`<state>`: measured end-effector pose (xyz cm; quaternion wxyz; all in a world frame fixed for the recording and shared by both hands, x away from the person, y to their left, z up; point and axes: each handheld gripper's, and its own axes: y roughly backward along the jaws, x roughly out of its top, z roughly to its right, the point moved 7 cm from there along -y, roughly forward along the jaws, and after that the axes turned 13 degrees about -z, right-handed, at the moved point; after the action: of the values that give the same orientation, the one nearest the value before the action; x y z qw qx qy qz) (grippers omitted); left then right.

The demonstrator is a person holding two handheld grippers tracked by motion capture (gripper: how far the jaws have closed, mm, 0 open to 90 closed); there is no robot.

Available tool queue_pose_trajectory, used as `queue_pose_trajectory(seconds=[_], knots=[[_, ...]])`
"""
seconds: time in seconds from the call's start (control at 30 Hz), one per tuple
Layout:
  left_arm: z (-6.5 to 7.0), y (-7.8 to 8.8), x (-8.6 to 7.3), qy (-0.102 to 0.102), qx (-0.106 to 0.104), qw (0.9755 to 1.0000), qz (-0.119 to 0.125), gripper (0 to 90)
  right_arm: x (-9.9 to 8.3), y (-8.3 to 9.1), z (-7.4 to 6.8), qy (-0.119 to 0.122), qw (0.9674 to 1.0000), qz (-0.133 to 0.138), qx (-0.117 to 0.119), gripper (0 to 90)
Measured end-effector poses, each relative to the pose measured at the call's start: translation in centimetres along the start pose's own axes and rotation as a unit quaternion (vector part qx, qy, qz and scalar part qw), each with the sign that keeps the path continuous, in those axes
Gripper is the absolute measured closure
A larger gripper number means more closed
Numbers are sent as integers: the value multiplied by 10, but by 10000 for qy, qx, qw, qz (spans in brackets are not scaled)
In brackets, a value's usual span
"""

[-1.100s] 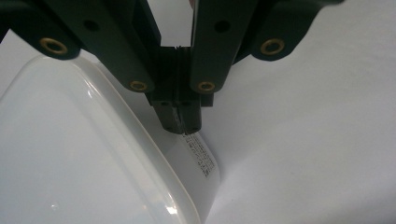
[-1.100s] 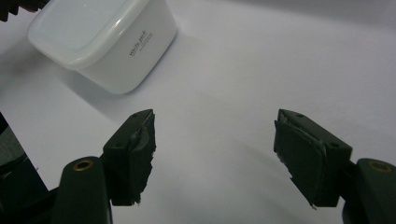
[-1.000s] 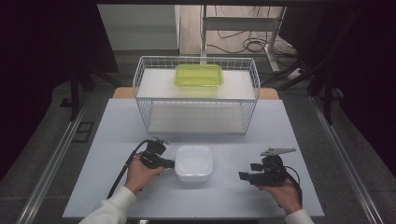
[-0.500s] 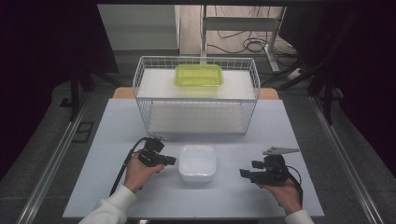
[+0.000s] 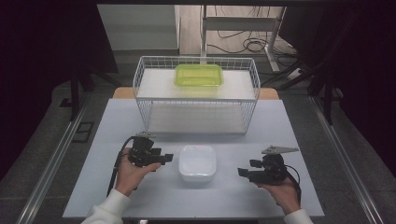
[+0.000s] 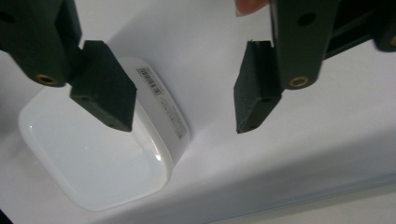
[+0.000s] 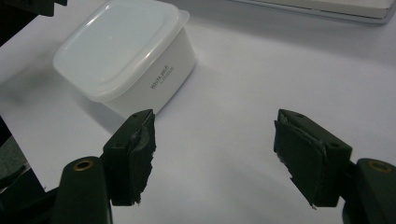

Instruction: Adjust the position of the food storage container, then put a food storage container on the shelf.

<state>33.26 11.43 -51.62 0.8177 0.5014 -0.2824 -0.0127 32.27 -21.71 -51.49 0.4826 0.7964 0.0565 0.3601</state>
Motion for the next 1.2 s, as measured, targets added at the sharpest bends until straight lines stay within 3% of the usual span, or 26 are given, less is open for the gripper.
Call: queue_pose_trajectory(seconds=[0.13,0.4,0.53,0.7,0.83,0.93,1.1,1.2], knots=[[1,6,0,53,-135,9998,105,333,2,3,-3,-17,9999,111,1,286],[1,9,-3,126,-186,9996,152,314,12,6,-10,35,9996,260,78,267],[1,11,-5,260,-267,9991,198,300,12,3,-9,-69,9995,235,204,254],[8,9,-8,225,-440,9987,152,302,15,7,-9,-223,9984,350,390,254],[6,9,-8,361,-694,9968,181,312,19,5,-12,-367,9972,359,538,269],[3,8,-8,472,-881,9948,207,326,22,3,-17,-348,9972,334,572,302],[2,6,-10,508,-1069,9928,157,351,34,-3,-26,-386,9959,342,741,356],[3,7,-7,627,-1325,9890,221,376,45,-10,-30,-483,9938,367,936,375]])
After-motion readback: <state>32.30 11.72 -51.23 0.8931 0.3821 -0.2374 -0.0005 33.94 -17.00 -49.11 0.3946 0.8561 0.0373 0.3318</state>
